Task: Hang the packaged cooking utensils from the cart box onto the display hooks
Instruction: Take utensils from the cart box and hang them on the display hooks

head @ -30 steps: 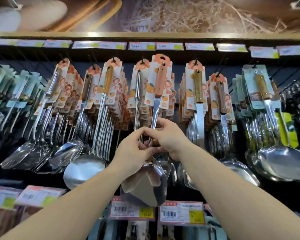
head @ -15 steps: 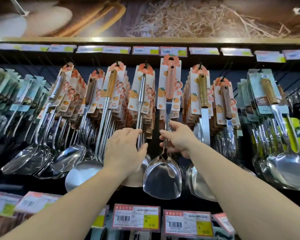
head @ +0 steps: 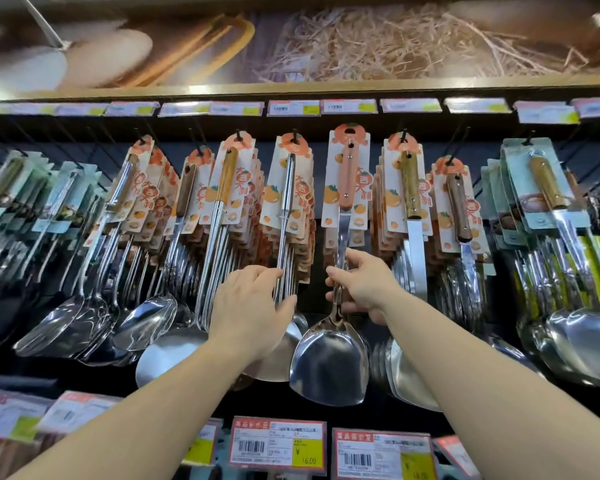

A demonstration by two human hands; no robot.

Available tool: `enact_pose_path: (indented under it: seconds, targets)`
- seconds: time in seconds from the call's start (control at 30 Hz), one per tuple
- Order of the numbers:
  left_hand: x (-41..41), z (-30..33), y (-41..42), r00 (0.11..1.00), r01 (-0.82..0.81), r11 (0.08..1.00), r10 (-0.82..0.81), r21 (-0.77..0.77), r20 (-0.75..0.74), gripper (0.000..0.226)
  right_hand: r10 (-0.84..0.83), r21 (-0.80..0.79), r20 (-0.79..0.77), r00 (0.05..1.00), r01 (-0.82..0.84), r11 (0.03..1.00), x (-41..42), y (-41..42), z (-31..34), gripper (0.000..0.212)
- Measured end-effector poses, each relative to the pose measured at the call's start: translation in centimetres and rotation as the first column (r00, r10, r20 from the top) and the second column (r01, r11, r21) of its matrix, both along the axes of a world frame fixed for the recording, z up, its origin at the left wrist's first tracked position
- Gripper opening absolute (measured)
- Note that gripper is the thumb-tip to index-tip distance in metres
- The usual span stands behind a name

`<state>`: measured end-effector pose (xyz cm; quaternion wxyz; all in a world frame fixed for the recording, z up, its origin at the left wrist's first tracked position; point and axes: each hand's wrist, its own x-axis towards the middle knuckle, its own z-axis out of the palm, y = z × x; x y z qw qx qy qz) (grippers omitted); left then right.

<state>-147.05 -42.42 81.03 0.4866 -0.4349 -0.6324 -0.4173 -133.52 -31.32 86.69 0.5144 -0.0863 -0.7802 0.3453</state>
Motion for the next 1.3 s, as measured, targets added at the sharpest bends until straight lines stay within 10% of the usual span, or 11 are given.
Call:
enact_pose_path:
  seconds: [0.3, 1.3]
  targets:
    - [0.2, -0.2, 0.0, 0.999, 0.031, 0.999, -0.032, -0.018, -0.021, 0.050, 0.002, -0.053, 0.030, 1.000, 0.000, 0.999, -0.2, 0.4, 2.2, 0.062]
    - [3.2, -3.2, 0.0, 0.981, 0.191, 0.970, -0.183, -0.148, 0.064, 0.049, -0.509, 0.083, 0.010, 0.861, 0.506, 0.858, 2.9, -3.7, -7.1, 0.053]
